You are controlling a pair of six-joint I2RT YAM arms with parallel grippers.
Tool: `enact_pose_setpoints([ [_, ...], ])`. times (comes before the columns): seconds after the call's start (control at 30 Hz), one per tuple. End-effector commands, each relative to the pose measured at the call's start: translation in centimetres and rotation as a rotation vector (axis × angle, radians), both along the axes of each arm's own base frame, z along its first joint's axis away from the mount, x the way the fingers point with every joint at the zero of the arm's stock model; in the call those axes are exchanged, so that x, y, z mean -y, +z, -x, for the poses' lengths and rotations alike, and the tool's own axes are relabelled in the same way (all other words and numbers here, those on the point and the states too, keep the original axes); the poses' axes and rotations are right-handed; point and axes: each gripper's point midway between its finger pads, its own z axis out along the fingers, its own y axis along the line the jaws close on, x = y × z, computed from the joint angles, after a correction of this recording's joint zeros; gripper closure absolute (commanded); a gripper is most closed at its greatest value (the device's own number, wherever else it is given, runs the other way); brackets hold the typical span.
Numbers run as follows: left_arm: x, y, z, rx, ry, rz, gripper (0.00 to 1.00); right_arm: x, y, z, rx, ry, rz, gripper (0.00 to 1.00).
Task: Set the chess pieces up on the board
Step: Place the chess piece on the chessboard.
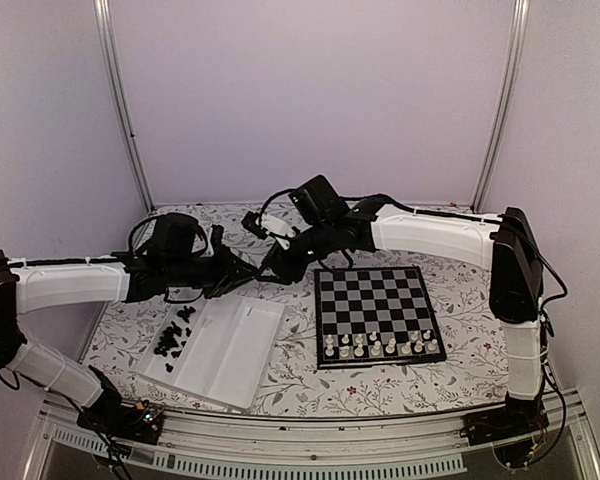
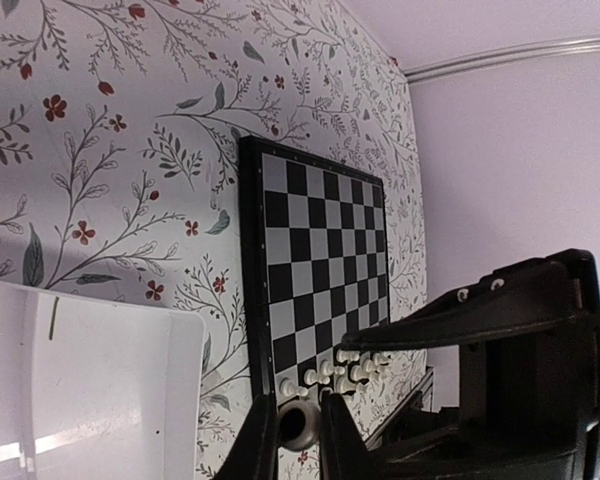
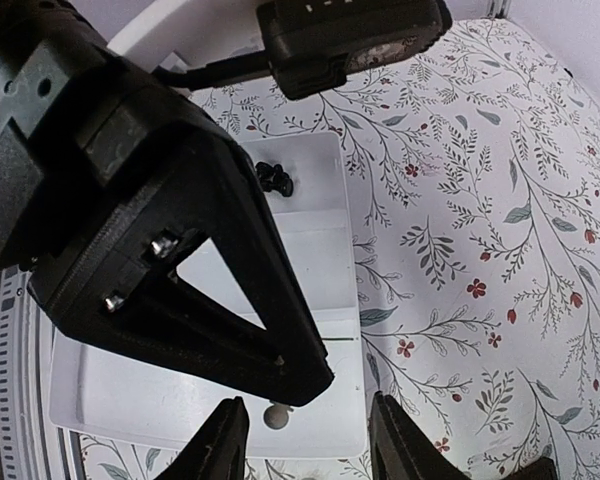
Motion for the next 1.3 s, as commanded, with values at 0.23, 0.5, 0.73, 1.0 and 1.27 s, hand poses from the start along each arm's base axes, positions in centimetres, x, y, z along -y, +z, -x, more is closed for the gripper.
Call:
enact_pose_setpoints([
  [0.23,-0.5,1.9,-0.2,0.039,0.018,0.046,0.90,-1.5,0.2,0.7,-0.021,0.023,-0.028,0.54],
  [0.5,-0.2,2.2,0.0,0.038,0.005,0.060,0.90,-1.7,0.1,0.7,-0.022,0.020,-0.031,0.74],
  [0.73,-0.1,2.0,0.2,0.029,-0.002,0.066,0.89,-1.7,0.1,0.3,-0.007,0.008,-0.028,0.98],
  [1.0,-0.9,2.3,-0.4,0.062,0.001,-0.033,0.70,0.9,-0.8,0.4,0.065,0.017,0.054,1.00],
  [1.27,-4.5,3.0,-1.5,0.151,0.042,-0.283,0.67,10.6,-3.0,0.7,0.146,0.110,0.356,1.00],
])
